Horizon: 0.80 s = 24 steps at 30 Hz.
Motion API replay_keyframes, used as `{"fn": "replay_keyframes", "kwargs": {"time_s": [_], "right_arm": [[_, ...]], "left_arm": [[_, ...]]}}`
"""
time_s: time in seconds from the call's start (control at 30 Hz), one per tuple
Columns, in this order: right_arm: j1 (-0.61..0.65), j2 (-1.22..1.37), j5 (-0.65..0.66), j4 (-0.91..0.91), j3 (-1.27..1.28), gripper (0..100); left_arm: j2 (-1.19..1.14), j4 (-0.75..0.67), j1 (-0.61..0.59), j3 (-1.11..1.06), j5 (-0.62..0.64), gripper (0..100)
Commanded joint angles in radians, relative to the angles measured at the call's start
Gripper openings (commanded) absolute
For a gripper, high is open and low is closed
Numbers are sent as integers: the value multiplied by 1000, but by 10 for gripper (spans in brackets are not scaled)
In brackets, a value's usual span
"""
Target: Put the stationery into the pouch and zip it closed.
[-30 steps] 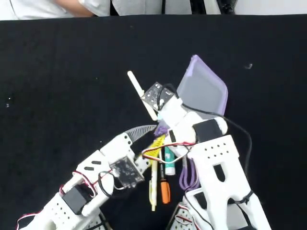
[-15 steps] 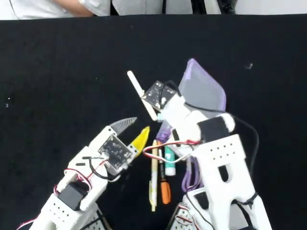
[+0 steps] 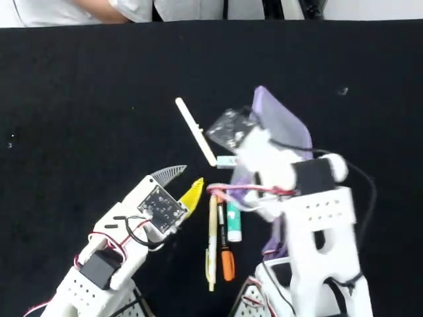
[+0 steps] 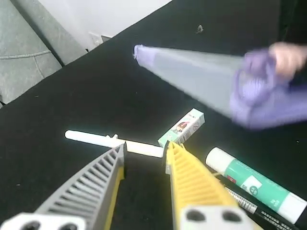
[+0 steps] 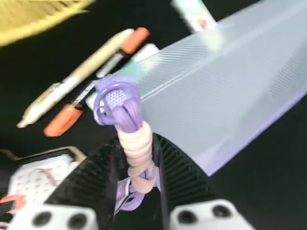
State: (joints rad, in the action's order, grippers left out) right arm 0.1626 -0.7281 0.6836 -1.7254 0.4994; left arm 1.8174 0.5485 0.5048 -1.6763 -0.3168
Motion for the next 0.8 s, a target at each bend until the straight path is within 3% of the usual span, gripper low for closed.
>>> {"fn": "replay_keyframes", "kwargs": {"time_s": [0.0, 0.13, 0.43, 0.6, 0.77], "right_arm": [[-232, -16, 146, 32, -107, 11], [-318, -18, 206, 63, -116, 11], [-339, -15, 296, 89, -133, 11], [-342, -10, 296, -44, -189, 11], [-480, 22, 325, -38, -229, 11]], "left_arm": [[-2, 3, 2, -24, -12, 150], [-2, 3, 2, -24, -12, 149], [0, 28, 30, -24, -12, 149], [0, 26, 30, -24, -12, 149], [0, 25, 30, -24, -14, 149]]}}
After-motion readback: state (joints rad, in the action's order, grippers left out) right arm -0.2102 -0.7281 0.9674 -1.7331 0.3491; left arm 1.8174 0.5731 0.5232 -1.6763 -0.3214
